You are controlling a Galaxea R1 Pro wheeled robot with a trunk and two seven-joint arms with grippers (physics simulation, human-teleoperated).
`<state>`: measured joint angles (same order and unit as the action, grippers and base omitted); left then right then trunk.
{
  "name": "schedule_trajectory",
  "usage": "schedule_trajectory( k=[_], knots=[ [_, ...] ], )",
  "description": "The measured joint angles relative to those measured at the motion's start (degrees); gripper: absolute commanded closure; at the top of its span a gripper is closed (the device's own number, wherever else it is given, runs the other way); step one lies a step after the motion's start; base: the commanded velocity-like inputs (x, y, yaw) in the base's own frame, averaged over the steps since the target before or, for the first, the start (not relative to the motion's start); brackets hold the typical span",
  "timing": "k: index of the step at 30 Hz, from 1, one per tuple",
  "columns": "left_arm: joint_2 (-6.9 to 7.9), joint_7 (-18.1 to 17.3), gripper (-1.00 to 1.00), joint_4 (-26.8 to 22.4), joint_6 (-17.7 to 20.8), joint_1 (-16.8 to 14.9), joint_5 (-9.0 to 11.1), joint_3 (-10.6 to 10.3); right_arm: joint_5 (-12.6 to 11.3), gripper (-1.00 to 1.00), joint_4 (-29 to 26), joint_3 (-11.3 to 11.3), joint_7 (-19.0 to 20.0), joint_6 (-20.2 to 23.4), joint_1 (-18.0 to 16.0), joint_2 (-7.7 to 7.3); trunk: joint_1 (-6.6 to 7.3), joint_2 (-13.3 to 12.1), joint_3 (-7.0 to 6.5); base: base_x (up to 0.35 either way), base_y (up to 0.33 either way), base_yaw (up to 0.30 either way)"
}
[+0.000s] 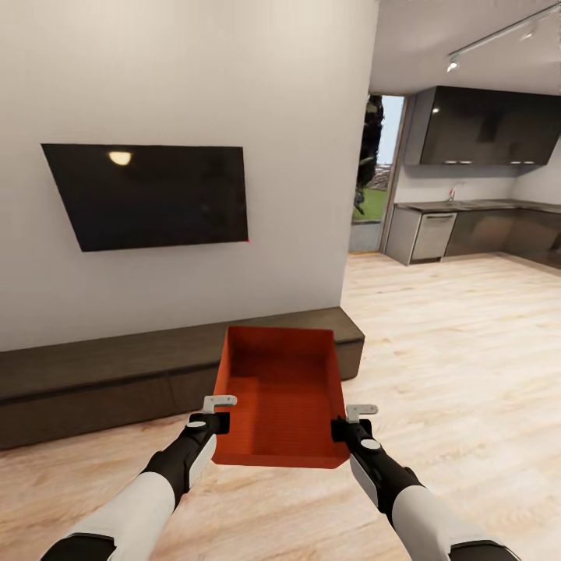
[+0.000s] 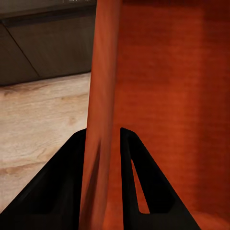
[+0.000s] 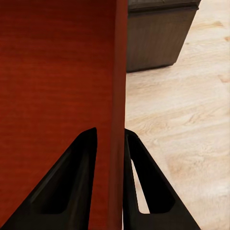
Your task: Move the two storage containers from the living room to the garage. In the garage, place one container on the floor and stack the other container on top of it (either order is fine).
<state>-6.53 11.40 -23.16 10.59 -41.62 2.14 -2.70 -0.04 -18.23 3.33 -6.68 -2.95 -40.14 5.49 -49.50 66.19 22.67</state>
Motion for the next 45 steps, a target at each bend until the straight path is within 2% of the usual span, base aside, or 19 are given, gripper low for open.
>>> schedule_trajectory(
  k=[45],
  knots=[
    [0.07,0.0,1.0,0.0,0.0,0.0,0.1,-0.1,0.3,1.0,0.0,-0.2,0.0,0.0,0.0,0.08,0.0,0.0,-4.1,0.0,0.0,0.0]
  ],
)
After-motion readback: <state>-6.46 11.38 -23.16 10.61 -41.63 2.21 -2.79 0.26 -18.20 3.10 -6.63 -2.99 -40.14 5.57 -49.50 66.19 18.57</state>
